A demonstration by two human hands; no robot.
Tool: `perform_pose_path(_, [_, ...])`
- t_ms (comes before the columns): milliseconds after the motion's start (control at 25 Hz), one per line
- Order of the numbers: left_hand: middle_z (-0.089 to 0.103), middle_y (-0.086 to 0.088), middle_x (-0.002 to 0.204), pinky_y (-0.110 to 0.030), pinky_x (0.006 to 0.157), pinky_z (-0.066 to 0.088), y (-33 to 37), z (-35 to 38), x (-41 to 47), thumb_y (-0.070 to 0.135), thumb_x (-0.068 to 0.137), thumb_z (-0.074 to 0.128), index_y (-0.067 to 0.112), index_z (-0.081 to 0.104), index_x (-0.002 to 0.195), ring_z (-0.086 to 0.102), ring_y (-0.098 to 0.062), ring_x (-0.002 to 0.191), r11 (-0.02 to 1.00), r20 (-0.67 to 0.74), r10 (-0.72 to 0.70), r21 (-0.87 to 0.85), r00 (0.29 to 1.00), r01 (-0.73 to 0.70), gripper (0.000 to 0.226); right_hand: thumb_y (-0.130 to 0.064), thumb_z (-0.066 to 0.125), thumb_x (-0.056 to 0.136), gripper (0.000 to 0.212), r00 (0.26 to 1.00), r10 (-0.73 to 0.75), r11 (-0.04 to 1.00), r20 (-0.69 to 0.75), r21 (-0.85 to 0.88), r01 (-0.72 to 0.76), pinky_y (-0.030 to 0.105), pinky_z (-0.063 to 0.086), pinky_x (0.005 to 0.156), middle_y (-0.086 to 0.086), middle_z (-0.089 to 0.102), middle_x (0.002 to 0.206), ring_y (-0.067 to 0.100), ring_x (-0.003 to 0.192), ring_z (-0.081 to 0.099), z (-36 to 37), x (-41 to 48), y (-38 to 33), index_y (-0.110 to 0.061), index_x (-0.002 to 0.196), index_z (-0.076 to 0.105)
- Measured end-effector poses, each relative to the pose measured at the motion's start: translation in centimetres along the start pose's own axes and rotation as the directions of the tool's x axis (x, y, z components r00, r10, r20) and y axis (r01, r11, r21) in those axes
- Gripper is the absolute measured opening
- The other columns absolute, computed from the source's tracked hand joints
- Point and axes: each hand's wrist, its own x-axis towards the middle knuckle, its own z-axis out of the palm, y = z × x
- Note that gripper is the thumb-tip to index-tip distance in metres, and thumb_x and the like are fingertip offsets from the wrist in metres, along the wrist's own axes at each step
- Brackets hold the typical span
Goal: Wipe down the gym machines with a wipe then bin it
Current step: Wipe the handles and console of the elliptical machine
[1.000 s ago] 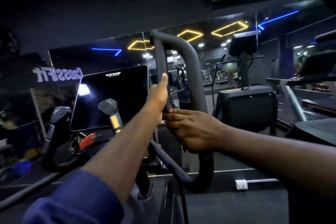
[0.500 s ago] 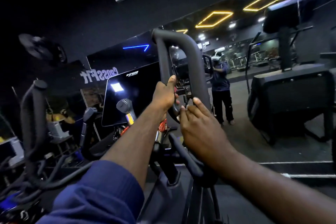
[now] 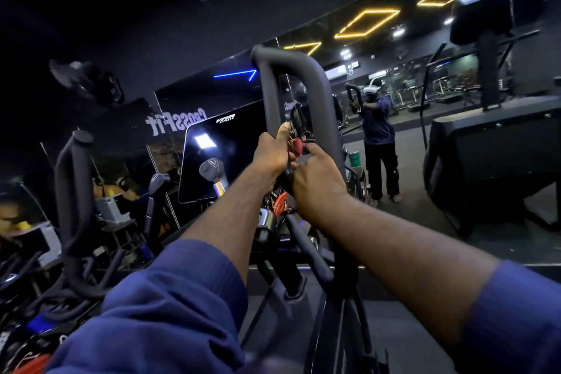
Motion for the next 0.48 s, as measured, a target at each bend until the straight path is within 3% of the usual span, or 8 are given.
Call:
perform_pose_path(40, [0.07,-0.01,0.085,-0.03,0.055,0.058,-0.1,0.0,0.0,0.054,0.106,0.051,0.007,0.054,0.112,0.067,-0.02,0.062,1.0,-0.011,0.005,0.018,1.0,-0.005,0.048,-0.03,0.041,0.101,0.04,1.0,0.024,0.999,0.01,0.026,-0.025,0.037,0.029,0.117,-0.006,0.068,0.122,0.015,0.122,0.054,0.2,0.0,0.0,-0.027,0.135,0.061])
perform_pose_path(120, [0.072,-0.014,0.091,-0.035,0.065,0.064,-0.5,0.0,0.2,0.056,0.105,0.051,0.011,0.051,0.105,0.068,-0.023,0.066,1.0,-0.002,0.017,0.004,1.0,-0.017,0.045,-0.017,0.033,0.094,0.048,0.989,0.105,0.991,-0.105,0.089,-0.096,0.037,0.033,0.12,0.001,0.07,0.108,0.019,0.113,0.059,1.5,-1.6,-0.7,-0.016,0.128,0.068])
perform_pose_path(200, [0.069,-0.014,0.095,-0.042,0.072,0.065,-0.9,0.0,0.1,0.056,0.105,0.051,0.014,0.049,0.1,0.067,-0.025,0.073,0.999,0.012,0.028,-0.035,1.0,-0.028,0.042,-0.013,0.024,0.094,0.055,0.953,0.215,0.976,-0.215,0.075,-0.203,0.046,0.019,0.129,0.016,0.064,0.117,0.032,0.125,0.055,3.8,-3.9,-2.4,0.003,0.135,0.056])
perform_pose_path(280, [0.066,-0.014,0.095,-0.035,0.062,0.061,-1.2,-0.1,0.4,0.055,0.106,0.05,0.015,0.048,0.1,0.064,-0.024,0.076,0.998,0.018,0.044,-0.041,0.999,-0.043,0.04,-0.015,0.029,0.097,0.052,0.937,0.295,0.953,-0.189,0.134,-0.273,0.048,0.006,0.129,0.023,0.059,0.124,0.038,0.133,0.048,4.2,-4.6,-3.5,0.009,0.139,0.048])
perform_pose_path(480, [0.065,-0.016,0.1,-0.031,0.055,0.057,-2.3,-0.9,0.4,0.052,0.105,0.055,0.009,0.049,0.121,0.064,-0.023,0.077,0.99,0.111,-0.009,-0.136,0.994,0.024,0.046,-0.023,0.041,0.099,0.058,0.932,0.271,0.924,-0.241,0.336,-0.182,0.044,0.017,0.129,0.02,0.056,0.146,0.03,0.146,0.042,5.8,-6.0,-3.5,0.003,0.151,0.044])
